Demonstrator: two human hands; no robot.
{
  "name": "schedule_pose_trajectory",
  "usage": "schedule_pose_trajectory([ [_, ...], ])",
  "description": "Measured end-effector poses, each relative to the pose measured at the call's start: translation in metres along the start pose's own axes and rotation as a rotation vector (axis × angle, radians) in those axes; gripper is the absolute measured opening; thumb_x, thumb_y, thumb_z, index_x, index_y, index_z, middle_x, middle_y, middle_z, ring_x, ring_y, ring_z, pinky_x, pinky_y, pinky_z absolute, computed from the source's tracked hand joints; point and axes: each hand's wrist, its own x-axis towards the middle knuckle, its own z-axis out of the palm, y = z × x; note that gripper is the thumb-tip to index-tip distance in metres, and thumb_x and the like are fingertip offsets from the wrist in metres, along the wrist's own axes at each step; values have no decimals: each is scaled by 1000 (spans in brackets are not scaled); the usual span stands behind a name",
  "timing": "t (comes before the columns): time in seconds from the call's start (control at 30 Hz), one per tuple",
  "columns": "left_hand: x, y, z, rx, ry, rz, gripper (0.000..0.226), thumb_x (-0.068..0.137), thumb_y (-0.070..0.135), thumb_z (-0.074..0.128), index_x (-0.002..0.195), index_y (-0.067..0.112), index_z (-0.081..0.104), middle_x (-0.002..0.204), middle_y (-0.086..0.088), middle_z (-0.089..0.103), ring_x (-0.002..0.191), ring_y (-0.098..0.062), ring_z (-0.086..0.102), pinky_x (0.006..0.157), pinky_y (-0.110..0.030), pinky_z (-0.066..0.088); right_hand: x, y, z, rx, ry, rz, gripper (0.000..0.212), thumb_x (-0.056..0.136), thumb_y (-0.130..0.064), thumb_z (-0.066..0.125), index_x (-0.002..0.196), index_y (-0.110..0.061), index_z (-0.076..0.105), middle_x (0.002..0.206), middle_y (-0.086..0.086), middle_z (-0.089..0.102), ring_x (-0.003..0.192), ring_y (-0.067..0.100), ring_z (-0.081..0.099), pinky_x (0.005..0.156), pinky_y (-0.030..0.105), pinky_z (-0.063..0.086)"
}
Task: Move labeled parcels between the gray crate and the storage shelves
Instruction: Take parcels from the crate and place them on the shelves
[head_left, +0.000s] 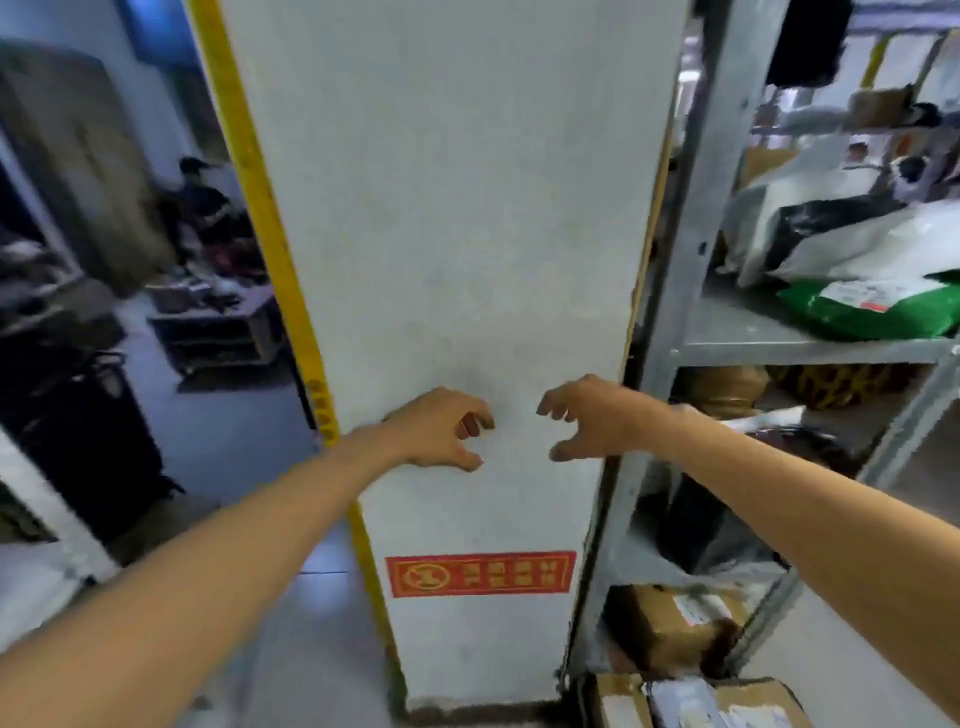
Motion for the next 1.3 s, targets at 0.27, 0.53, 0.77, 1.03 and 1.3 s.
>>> schedule_pose_trajectory([
  [0.27, -251, -132, -85, -81, 235, -507, 45, 81, 27, 78, 122, 16, 62, 112, -1, 64, 101, -15, 62, 88, -29, 52, 84, -248, -10, -25, 9, -520, 54, 78, -32, 76, 125, -11, 59, 109, 10, 67, 102, 27, 62, 84, 38, 51],
  [0.53, -446, -148, -107, -26, 440, -956, 37, 77, 24, 79, 112, 21, 68, 97, 8, 67, 86, -6, 62, 75, -19, 50, 82, -460, -5, 37, -126, -917, 72, 79, -46, 74, 140, -23, 43, 130, 3, 51, 117, 22, 50, 97, 38, 47],
  [0.77, -522, -103, -86, 22, 594, -1239, 29, 78, 24, 78, 105, 19, 70, 97, 5, 70, 89, -11, 67, 80, -25, 54, 59, -525, 1, 25, -194, -1211, 35, 77, -36, 76, 107, -24, 61, 96, -4, 59, 89, 15, 58, 77, 31, 51],
  [1.03, -539, -90, -73, -12, 610, -1456, 41, 75, 34, 80, 112, 22, 68, 100, 8, 70, 92, -11, 67, 86, -34, 54, 71, -545, 0, -28, -173, -1304, 65, 69, -51, 76, 125, -27, 53, 120, -3, 56, 107, 18, 56, 91, 41, 51],
  [1.3, -542, -95, -94, -3, 718, -1533, 39, 74, 33, 80, 109, 26, 66, 95, 11, 66, 88, -13, 64, 85, -33, 52, 91, -557, -5, -16, -125, -1310, 49, 67, -49, 76, 109, -29, 60, 106, -5, 62, 93, 13, 60, 82, 40, 55],
])
